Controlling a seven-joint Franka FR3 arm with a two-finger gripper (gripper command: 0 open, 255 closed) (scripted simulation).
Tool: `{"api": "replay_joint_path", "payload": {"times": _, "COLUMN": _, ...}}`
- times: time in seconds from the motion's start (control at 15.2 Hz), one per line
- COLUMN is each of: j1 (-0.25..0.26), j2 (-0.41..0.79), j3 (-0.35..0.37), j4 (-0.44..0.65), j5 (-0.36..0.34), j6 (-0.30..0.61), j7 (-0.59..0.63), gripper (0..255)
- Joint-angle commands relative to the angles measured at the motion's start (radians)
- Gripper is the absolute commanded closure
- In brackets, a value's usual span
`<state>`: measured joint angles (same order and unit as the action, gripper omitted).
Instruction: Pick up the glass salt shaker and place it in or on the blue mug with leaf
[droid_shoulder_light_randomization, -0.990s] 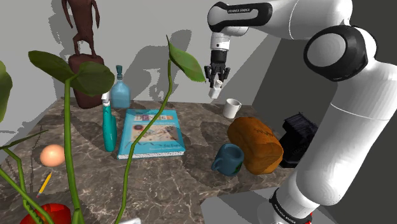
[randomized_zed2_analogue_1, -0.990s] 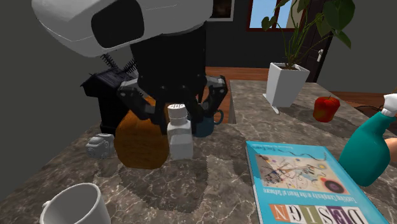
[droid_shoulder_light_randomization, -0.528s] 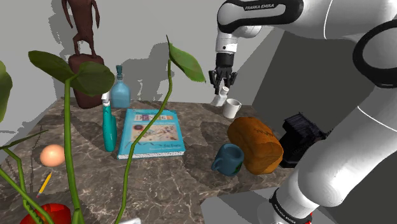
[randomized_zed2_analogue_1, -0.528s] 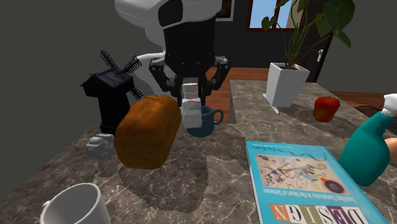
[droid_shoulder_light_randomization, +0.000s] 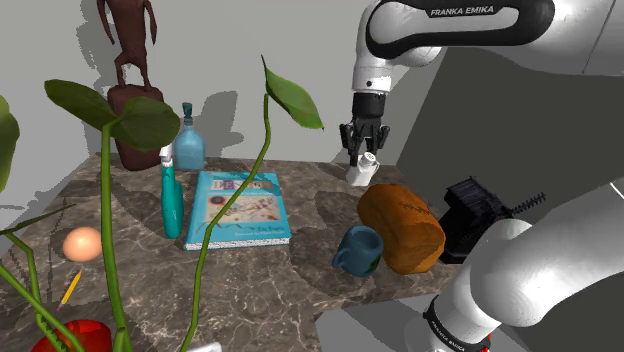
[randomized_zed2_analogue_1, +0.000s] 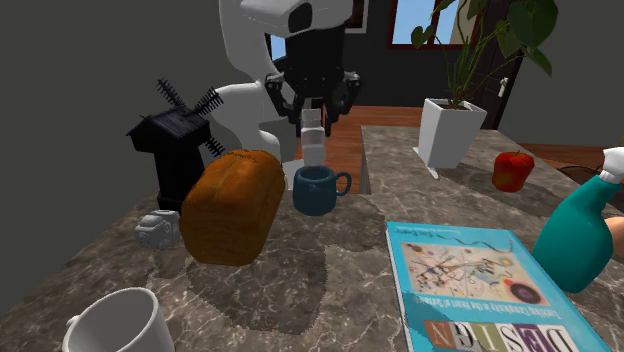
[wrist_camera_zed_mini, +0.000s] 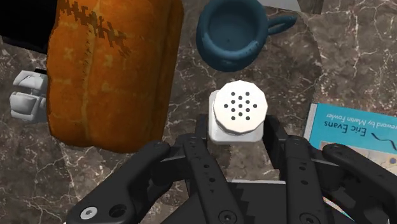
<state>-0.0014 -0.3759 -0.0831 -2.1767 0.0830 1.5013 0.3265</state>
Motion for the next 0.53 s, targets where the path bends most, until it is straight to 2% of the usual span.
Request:
{"api": "replay_joint_path", "payload": {"times": 0.0, "j1": 0.012, "j2": -0.065, "j3": 0.023, "j4": -0.049, "j5": 0.015, "j6": -0.013, "j7": 0.035, "gripper": 255}}
{"api": "replay_joint_path", "payload": {"times": 0.46, "j1": 0.053, "j2": -0.295, "j3": 0.108, "j4": -0.211, "j5": 0.088, "j6": -0.066, "j7": 0.149, "gripper": 255}}
